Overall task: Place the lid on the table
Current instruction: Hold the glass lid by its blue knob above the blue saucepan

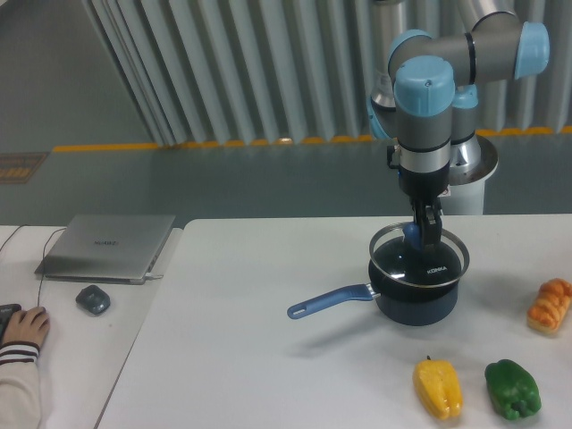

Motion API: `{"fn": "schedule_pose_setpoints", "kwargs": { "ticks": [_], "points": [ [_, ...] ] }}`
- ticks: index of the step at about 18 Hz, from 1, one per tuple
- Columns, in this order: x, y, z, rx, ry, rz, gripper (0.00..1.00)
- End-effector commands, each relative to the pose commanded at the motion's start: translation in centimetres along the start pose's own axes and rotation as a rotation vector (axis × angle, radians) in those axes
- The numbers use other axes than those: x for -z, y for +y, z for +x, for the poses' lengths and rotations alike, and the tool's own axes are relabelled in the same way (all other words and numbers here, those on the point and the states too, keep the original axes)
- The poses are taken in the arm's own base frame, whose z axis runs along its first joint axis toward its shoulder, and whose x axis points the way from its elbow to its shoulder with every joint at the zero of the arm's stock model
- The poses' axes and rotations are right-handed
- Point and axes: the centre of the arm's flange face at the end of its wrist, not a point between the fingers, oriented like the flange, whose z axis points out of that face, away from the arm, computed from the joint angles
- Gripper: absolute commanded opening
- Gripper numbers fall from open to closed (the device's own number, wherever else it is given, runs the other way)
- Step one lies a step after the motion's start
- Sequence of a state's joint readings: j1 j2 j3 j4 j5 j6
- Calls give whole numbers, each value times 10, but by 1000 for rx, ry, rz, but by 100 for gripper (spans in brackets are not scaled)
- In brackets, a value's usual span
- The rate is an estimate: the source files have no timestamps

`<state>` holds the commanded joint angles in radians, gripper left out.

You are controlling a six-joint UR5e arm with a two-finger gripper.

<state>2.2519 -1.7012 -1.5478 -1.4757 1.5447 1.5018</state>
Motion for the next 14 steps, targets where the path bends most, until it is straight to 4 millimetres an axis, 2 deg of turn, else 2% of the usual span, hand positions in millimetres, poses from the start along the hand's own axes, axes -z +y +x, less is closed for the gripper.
{"fn": "schedule_pose_setpoints", "kwargs": {
  "ticks": [14],
  "points": [
    [0, 1, -1, 11, -1, 5, 56]
  ]
}}
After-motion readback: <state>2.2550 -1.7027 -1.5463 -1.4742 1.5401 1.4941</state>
